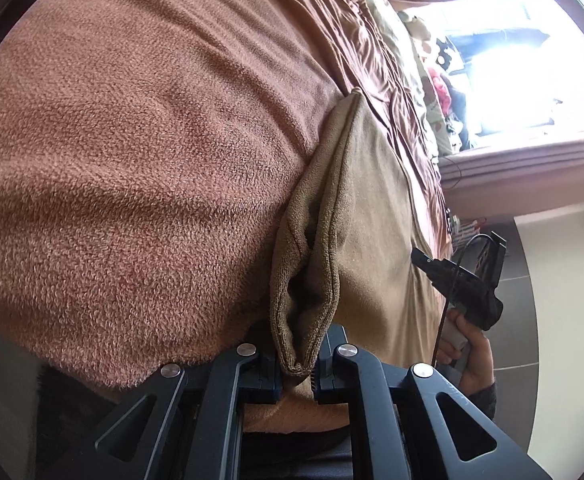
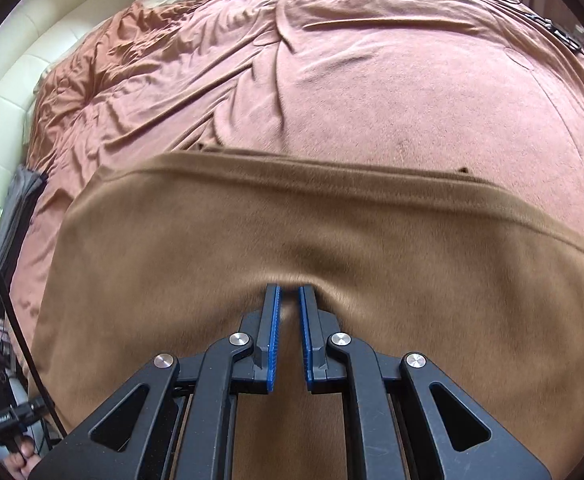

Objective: Fold small clothes

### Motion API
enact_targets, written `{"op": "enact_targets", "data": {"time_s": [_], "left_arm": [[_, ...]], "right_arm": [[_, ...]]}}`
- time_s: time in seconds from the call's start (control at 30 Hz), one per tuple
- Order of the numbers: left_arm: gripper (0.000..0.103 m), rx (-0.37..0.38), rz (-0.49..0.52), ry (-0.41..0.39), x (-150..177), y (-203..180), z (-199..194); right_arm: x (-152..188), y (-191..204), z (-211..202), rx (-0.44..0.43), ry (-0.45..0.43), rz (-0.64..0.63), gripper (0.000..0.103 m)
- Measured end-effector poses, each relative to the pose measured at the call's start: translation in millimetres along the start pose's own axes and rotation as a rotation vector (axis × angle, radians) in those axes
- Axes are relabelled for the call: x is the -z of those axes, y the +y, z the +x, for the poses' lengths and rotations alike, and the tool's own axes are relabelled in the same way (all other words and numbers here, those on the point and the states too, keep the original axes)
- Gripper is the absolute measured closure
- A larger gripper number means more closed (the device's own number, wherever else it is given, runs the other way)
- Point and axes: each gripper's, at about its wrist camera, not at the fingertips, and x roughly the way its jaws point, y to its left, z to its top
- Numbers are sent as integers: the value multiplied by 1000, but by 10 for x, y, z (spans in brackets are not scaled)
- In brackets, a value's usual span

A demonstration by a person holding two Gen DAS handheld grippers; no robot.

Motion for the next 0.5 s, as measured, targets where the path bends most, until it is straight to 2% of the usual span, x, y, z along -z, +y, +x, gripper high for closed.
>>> {"op": "enact_targets", "data": {"time_s": [0.3,0.5], "left_arm": [[93,7,-40,-15,72,94,-103],[95,-13,-47,-40,128,25,-131]], "right_arm": [[-261,-6,113,60,-37,38,97],[-152,83,-60,49,-47,36,97]]}}
